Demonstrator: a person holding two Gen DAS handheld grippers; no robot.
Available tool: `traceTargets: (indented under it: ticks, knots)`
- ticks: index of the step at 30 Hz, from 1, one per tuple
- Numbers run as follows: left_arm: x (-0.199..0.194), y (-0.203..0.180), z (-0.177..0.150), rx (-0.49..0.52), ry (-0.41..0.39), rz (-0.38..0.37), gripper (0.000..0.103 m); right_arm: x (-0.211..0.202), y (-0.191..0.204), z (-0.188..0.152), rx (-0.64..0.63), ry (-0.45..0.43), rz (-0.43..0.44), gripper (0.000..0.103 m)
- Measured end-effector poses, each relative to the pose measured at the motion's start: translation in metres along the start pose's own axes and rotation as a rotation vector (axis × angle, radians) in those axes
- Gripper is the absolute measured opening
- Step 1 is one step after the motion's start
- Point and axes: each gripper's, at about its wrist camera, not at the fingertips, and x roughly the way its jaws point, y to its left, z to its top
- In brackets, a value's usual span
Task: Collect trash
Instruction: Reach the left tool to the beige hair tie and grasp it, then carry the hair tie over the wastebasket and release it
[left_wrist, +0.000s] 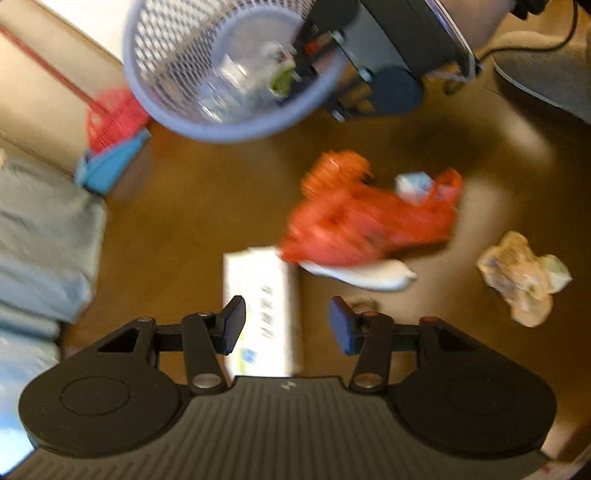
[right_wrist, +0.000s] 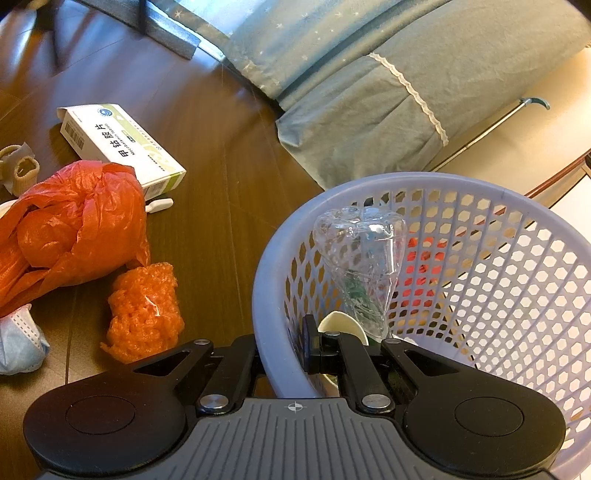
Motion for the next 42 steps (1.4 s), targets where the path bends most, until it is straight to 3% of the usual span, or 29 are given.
traceTargets:
  ticks: [3, 4, 6, 13, 22, 27, 30, 42]
  knots:
    - [0.004, -0.011, -0.011, -0.045, 0.015, -0.043, 0.043, 0.000, 0.001, 0.000, -0.002, 0.001, 0.000, 0.003]
    - [0.006, -0.013, -0.013, -0.027, -0.012, -0.102, 0.041, 0.000, 0.001, -0.001, -0.003, 0.001, 0.000, 0.003]
    - [0.013, -0.017, -0.013, -0.070, 0.006, -0.135, 0.040, -0.001, 0.002, -0.001, -0.006, 0.001, 0.002, 0.003]
    - [0.033, -0.024, -0.019, -0.117, 0.049, -0.175, 0.040, -0.001, 0.003, -0.003, -0.013, 0.001, 0.006, 0.003]
    - [0.047, -0.018, -0.020, -0.185, 0.074, -0.181, 0.039, -0.001, 0.004, -0.004, -0.015, 0.003, 0.006, 0.003]
    - [0.051, -0.018, -0.015, -0.190, 0.077, -0.176, 0.031, -0.001, 0.004, -0.004, -0.016, 0.004, 0.007, 0.003]
    - [0.055, -0.021, -0.015, -0.169, 0.088, -0.181, 0.020, -0.001, 0.004, -0.004, -0.016, 0.004, 0.007, 0.003]
    - [0.036, -0.019, -0.014, -0.098, 0.070, -0.130, 0.014, -0.001, 0.003, -0.004, -0.014, 0.004, 0.007, 0.003]
